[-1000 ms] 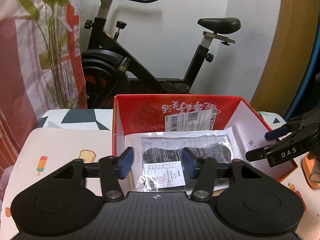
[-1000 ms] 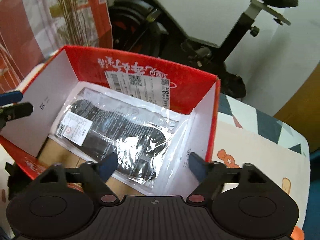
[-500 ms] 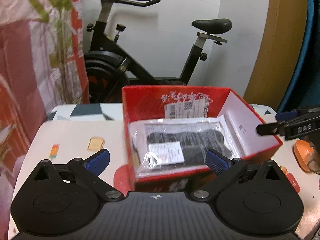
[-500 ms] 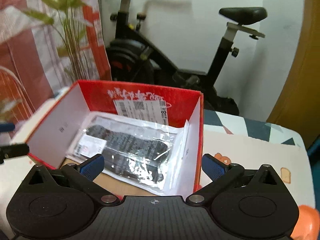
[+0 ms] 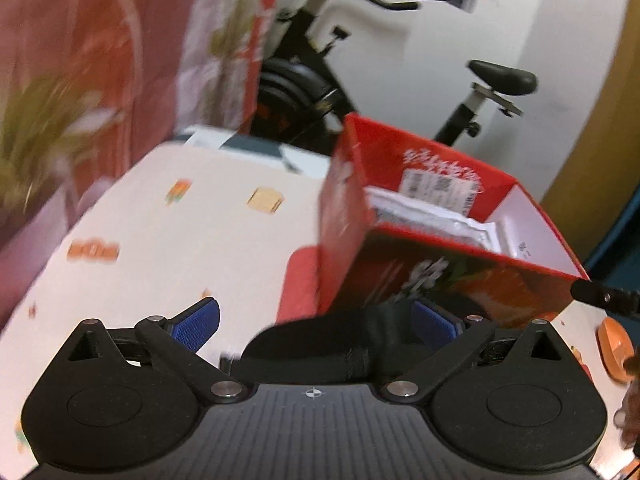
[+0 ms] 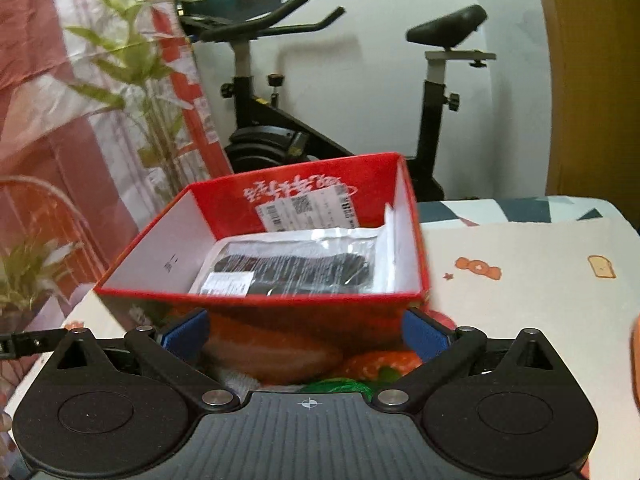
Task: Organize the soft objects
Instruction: 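Move the left tool down to the black eye mask and grasp its strap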
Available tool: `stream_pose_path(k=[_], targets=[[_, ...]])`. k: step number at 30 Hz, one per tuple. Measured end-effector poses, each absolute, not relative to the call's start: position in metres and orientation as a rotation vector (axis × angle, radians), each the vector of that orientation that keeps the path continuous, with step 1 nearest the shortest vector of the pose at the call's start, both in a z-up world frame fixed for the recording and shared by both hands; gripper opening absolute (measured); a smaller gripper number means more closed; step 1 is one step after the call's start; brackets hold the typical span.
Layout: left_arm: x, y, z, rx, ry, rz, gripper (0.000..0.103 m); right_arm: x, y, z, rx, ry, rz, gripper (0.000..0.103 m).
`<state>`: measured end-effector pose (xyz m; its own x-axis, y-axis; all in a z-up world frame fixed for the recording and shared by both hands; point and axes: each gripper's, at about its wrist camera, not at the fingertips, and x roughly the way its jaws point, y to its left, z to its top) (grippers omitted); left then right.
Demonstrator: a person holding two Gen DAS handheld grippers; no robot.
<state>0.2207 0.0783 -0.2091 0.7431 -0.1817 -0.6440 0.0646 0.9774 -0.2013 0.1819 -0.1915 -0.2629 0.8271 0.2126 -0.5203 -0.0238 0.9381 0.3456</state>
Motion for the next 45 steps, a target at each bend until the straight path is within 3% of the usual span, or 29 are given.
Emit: stream_pose_path(k=[9,33,40,45], targets=[[0.212,0.1,-0.245,-0.332,0.818,-0.034,0.102,0.177,-0.161,-0.273,0.328,0.571,0.201,0.087],[0.215,0.094,-0.282,-0.306,0.904,-0.02,0.101,0.2,-0.103,-0.296,0.261,0.664,0.416,0.059],[0.214,0.087,-0.283,-0.264,0.902,-0.016,0.101,0.195,-0.098,-0.294,0.265,0.652,0.462,0.04],[0.213,0.085,-0.283,-0.257,0.9,-0.007,0.101,0.184,-0.101,-0.285,0.278,0.624,0.492,0.037]])
